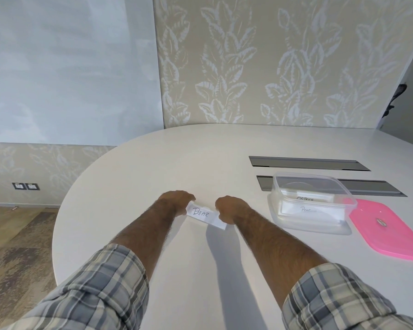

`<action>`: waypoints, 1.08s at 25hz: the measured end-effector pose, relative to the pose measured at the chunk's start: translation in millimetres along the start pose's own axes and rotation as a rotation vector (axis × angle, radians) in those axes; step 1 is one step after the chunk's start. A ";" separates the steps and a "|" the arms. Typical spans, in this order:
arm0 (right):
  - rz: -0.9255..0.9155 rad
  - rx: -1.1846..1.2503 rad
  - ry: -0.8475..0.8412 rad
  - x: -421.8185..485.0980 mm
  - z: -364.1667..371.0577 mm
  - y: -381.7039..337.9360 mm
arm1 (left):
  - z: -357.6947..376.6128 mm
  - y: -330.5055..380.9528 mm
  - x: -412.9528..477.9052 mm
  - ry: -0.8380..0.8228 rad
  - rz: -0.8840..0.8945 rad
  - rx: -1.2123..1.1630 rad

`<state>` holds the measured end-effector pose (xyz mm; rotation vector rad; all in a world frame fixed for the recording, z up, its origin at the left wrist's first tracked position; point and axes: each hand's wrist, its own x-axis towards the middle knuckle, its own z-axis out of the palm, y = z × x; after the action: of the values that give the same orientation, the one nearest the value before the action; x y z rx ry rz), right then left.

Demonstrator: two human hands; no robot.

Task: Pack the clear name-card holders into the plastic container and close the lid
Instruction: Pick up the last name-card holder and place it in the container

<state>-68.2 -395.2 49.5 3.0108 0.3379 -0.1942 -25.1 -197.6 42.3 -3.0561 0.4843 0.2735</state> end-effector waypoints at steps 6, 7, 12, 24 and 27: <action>-0.003 0.036 -0.004 6.6 3.3 2.0 | 1.5 -10.8 4.7 -0.017 -0.014 -0.056; -0.004 0.044 -0.008 7.5 3.6 1.5 | 3.1 -12.7 4.3 -0.022 -0.016 -0.057; 0.004 0.000 0.018 10.8 5.4 -3.0 | -0.8 -16.3 2.1 -0.042 -0.002 -0.077; 0.026 0.012 0.091 -9.6 -29.8 25.7 | -49.0 2.5 -5.2 -0.001 0.041 -0.062; 0.048 0.010 0.123 -18.8 -42.4 45.8 | -68.4 21.7 -2.6 0.026 0.060 -0.042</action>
<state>-71.1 -438.6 98.0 3.0439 0.2756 -0.0066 -22.8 -221.7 109.9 -3.0928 0.5798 0.2493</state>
